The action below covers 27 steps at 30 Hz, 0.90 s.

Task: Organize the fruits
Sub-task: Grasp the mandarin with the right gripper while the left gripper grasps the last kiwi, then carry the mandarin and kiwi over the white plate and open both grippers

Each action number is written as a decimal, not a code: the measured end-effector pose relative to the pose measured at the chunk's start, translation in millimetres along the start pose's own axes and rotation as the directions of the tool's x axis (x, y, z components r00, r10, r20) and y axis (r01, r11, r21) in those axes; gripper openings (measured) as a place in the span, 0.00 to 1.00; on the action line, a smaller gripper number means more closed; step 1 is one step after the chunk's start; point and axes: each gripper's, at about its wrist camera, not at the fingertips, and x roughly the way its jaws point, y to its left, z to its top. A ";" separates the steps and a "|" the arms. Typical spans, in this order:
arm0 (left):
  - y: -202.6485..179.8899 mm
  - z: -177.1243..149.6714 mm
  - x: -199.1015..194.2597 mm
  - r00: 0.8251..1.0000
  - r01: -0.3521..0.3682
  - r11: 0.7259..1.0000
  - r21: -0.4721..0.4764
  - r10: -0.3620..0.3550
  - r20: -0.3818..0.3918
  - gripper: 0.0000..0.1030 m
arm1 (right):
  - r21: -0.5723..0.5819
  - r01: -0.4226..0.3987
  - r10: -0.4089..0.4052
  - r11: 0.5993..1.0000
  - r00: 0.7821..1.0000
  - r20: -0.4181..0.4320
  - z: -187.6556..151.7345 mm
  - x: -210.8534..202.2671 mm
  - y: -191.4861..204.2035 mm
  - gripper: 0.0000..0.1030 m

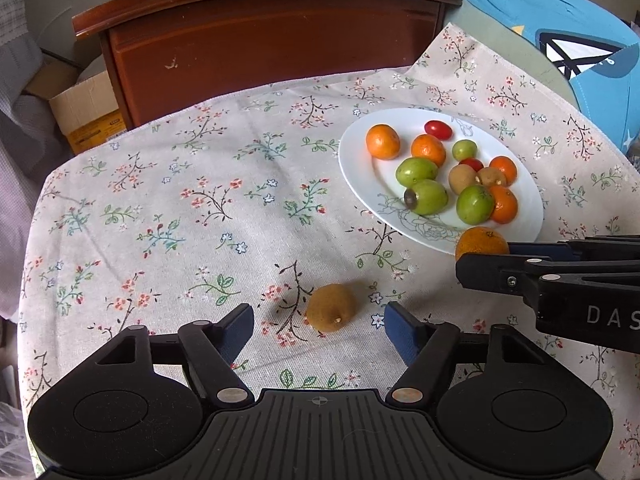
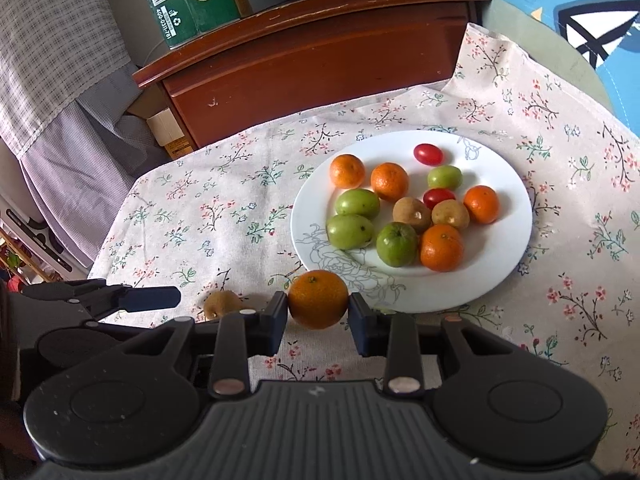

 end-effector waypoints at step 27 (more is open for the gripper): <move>1.8 14.1 -22.8 0.994 0.032 0.998 -0.048 -0.027 0.107 0.24 | 0.010 -0.020 0.019 1.000 1.000 0.019 3.5 -7.6 -0.1 0.32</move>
